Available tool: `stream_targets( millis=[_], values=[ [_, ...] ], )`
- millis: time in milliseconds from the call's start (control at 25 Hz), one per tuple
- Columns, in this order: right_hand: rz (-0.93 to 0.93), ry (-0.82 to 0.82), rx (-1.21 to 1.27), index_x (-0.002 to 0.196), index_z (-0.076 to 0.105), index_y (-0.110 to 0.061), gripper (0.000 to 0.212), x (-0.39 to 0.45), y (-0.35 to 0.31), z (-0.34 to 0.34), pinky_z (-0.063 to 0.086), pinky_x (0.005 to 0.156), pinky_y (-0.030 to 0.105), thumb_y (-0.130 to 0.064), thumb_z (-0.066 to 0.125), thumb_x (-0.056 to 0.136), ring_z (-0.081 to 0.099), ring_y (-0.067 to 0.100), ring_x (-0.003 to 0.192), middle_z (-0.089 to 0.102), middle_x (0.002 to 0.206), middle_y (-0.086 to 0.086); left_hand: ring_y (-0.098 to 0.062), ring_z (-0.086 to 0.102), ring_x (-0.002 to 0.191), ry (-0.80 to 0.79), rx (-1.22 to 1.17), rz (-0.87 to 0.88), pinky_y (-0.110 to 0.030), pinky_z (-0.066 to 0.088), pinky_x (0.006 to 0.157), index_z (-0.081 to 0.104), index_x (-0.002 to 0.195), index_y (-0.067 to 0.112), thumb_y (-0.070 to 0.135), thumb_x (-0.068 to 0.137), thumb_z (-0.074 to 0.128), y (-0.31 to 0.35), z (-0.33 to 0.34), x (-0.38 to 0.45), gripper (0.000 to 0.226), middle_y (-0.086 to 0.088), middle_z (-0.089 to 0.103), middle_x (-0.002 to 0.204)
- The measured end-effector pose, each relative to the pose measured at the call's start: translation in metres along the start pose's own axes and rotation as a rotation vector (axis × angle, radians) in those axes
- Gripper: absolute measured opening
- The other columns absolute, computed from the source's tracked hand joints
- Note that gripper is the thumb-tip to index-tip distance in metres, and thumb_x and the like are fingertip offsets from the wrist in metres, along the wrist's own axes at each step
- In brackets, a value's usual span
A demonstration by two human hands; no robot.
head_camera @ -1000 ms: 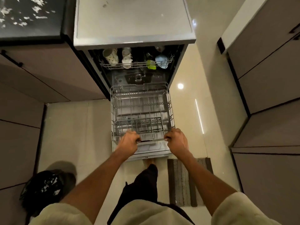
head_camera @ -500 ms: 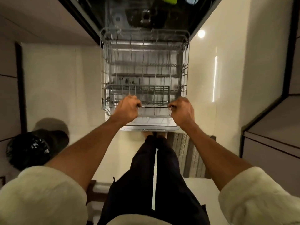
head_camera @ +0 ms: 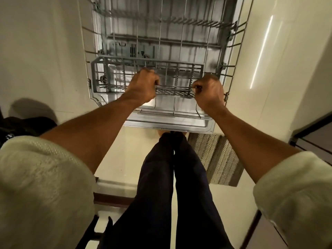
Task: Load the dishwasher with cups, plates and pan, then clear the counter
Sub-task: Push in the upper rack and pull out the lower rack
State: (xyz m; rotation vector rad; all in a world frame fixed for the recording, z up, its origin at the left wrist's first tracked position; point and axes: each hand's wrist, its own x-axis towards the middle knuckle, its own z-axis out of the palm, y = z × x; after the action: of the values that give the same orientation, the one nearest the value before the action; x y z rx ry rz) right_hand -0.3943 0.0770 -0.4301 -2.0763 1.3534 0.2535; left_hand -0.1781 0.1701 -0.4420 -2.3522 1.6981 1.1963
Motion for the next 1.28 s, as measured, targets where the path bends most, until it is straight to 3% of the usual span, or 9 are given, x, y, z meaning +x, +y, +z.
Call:
stream_targets(
  millis=[560,680,840,1000,1280],
  values=[
    [-0.014,-0.053,-0.048,0.096,0.077,-0.024,0.023,0.020,0.026,0.050,0.060,0.069,0.034,-0.006,0.076,0.082,0.068,0.020,0.083,0.071,0.098,0.004,-0.024,0.064,0.089,0.006,0.008,-0.010,-0.028,0.052,0.078,0.076,0.093,0.009,-0.007,0.071,0.073,-0.019,0.043,0.024,0.027,-0.007,0.071,0.094],
    [-0.069,0.008,-0.089,0.091,0.079,-0.018,0.020,0.017,0.027,0.049,0.056,0.065,0.034,-0.002,0.071,0.081,0.064,0.024,0.088,0.070,0.094,0.004,-0.026,0.060,0.098,0.042,0.006,0.010,-0.035,0.054,0.083,0.075,0.094,0.006,-0.007,0.071,0.072,-0.018,0.043,0.020,0.027,-0.009,0.069,0.095],
    [-0.079,0.028,-0.111,0.092,0.079,-0.015,0.021,0.015,0.026,0.049,0.047,0.063,0.031,-0.001,0.069,0.081,0.060,0.027,0.096,0.068,0.093,0.005,-0.028,0.057,0.102,0.064,0.021,0.023,-0.030,0.045,0.082,0.074,0.098,0.004,-0.005,0.074,0.070,-0.020,0.042,0.018,0.026,-0.010,0.069,0.098],
    [-0.076,-0.006,-0.105,0.092,0.079,-0.017,0.022,0.018,0.026,0.054,0.056,0.067,0.036,0.001,0.072,0.080,0.063,0.024,0.094,0.070,0.093,0.004,-0.026,0.058,0.102,0.045,0.000,0.010,-0.033,0.050,0.086,0.074,0.100,0.005,-0.007,0.076,0.071,-0.022,0.043,0.020,0.026,-0.009,0.069,0.099],
    [-0.064,-0.013,-0.109,0.091,0.078,-0.015,0.021,0.021,0.026,0.056,0.057,0.068,0.036,0.002,0.073,0.080,0.064,0.023,0.090,0.071,0.090,0.004,-0.024,0.059,0.103,0.044,-0.001,0.000,-0.033,0.052,0.090,0.074,0.102,0.006,-0.006,0.078,0.071,-0.023,0.050,0.021,0.027,-0.008,0.068,0.102]
  ],
)
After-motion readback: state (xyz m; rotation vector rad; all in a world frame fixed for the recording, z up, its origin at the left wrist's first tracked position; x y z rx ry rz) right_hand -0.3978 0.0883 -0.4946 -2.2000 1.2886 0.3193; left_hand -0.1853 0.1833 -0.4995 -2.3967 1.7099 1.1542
